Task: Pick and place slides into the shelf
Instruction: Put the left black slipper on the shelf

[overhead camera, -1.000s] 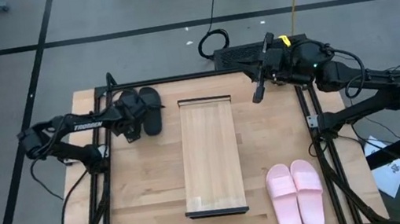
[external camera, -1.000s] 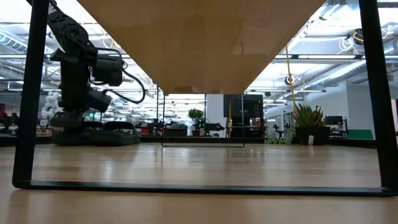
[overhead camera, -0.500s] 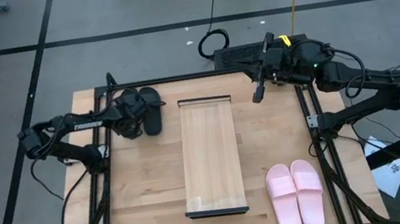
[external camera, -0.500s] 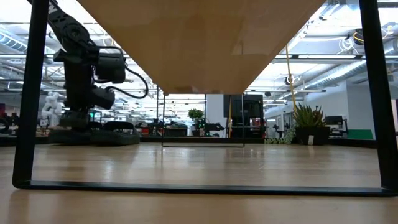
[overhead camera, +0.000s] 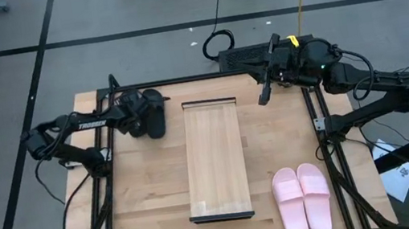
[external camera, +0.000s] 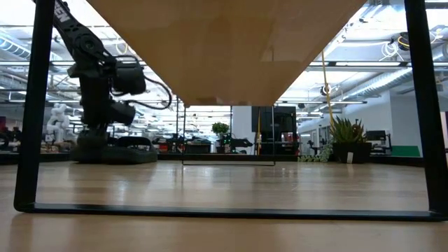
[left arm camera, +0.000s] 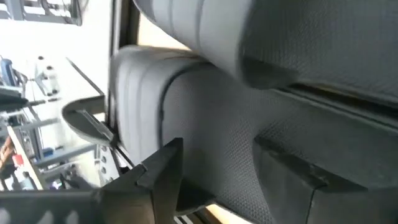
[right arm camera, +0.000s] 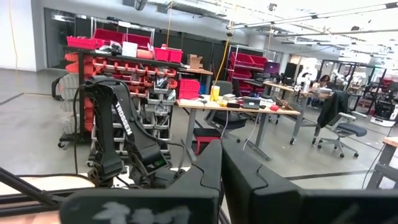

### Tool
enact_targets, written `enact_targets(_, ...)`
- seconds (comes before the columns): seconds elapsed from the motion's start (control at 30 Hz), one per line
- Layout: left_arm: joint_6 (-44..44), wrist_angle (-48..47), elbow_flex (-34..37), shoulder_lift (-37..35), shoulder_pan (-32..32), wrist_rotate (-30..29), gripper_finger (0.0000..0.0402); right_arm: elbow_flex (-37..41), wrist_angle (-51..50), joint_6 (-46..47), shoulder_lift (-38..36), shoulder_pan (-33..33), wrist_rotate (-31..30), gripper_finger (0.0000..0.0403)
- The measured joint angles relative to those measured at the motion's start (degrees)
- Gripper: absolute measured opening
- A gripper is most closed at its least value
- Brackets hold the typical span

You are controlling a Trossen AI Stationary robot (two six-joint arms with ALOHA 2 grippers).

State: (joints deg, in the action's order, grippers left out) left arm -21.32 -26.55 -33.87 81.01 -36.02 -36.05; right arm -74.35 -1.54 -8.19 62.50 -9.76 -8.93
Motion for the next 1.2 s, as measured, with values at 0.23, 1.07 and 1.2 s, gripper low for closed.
enact_targets(0.23,0.0,0.7,-0.3,3.5,-0.7,-0.8,0.0200,0.0,0.0,0.0,0.0,0.0,0.0,0.0000)
enact_targets(1.07,7.4,4.3,0.1,3.8,-0.8,-0.3,0.0006,0.0,0.0,3.1,0.0,0.0,0.0,0.0000)
enact_targets(1.2,7.6,4.4,0.1,3.8,-0.8,-1.3,0.0001,0.0,0.0,3.3,0.0,0.0,0.0,0.0000)
